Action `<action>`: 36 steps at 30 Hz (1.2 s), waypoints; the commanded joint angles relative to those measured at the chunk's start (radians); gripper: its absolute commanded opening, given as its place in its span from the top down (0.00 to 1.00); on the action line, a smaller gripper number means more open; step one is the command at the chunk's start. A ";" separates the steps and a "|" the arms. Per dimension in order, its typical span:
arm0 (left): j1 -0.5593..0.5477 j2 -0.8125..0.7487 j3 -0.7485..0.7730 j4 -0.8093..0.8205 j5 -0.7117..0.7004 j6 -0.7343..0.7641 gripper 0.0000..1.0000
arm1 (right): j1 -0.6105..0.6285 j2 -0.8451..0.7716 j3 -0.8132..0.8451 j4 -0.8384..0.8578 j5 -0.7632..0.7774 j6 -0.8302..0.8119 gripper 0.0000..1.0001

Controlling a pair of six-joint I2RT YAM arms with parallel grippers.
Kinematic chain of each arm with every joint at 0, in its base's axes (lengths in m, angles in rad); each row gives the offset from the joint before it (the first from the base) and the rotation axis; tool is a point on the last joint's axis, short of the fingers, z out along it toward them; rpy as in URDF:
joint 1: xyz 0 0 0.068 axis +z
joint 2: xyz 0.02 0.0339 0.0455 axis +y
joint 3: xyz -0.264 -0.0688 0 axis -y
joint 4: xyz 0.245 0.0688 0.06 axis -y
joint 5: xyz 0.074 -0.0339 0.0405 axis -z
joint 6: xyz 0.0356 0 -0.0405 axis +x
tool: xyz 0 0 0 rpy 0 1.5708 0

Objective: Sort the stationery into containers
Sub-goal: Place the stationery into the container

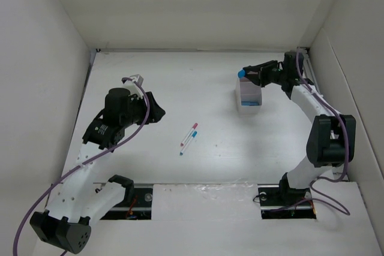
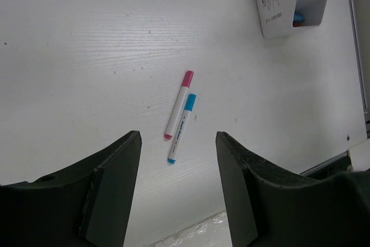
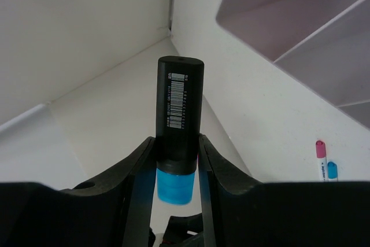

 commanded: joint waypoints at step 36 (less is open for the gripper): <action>-0.003 -0.003 0.034 0.015 -0.022 -0.008 0.49 | -0.064 0.116 -0.085 0.215 -0.015 0.188 0.50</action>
